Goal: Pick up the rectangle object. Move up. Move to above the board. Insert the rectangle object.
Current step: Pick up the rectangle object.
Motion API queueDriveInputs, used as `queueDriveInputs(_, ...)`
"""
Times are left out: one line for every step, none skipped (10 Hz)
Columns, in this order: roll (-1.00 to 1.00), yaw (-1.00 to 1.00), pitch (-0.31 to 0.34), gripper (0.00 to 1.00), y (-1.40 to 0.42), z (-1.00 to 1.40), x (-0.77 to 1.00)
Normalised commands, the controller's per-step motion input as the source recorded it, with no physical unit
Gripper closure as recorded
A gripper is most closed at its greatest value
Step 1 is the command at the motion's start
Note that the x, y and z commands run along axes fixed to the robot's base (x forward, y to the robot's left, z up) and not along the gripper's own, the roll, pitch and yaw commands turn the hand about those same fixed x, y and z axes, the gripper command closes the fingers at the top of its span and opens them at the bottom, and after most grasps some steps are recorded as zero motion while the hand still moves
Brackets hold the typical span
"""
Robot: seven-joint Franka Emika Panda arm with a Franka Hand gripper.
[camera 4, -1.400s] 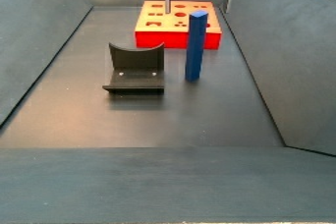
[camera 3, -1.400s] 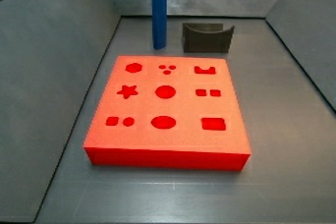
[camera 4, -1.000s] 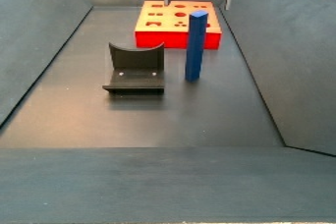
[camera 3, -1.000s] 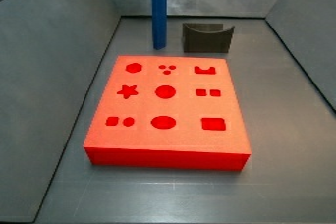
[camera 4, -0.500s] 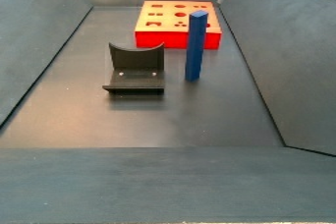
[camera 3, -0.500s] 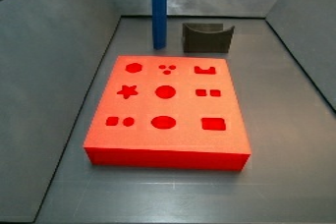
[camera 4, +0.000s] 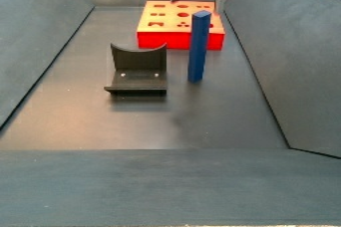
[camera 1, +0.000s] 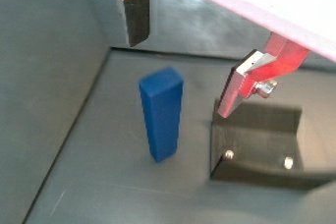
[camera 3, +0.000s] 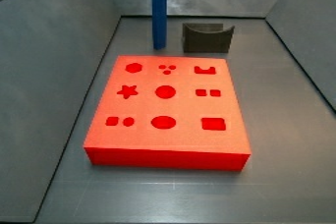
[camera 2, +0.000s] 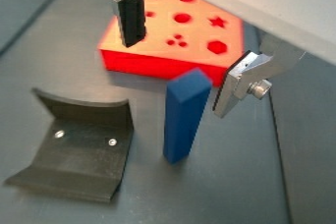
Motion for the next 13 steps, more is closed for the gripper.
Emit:
queueDriveInputs(0.00,-1.00,0.000,0.00,-0.05,-0.57,0.00)
queueDriveInputs(0.01,-0.60,0.000,0.00,0.00,-0.63,-0.23)
queueDriveInputs(0.00,-0.15,0.010,0.00,0.00,-0.23,-0.06)
queueDriveInputs(0.01,0.00,0.000,0.00,0.00,-0.06,0.00)
queueDriveInputs(0.15,0.02,0.000,0.00,0.00,-0.39,0.00)
queueDriveInputs(0.05,0.03,0.000,0.00,0.00,-0.30,0.00)
queueDriveInputs(-0.01,0.00,0.000,0.00,0.00,0.00,0.00)
queueDriveInputs(0.00,0.00,0.000,1.00,0.00,0.00,0.00)
queueDriveInputs(0.00,0.00,0.000,1.00,0.00,0.00,0.00)
queueDriveInputs(0.00,0.00,0.000,1.00,0.00,0.00,0.00)
queueDriveInputs(0.00,0.00,0.000,1.00,0.00,0.00,0.00)
queueDriveInputs(0.00,0.00,0.000,1.00,0.00,0.00,0.00)
queueDriveInputs(0.00,0.00,0.000,1.00,0.00,0.00,0.00)
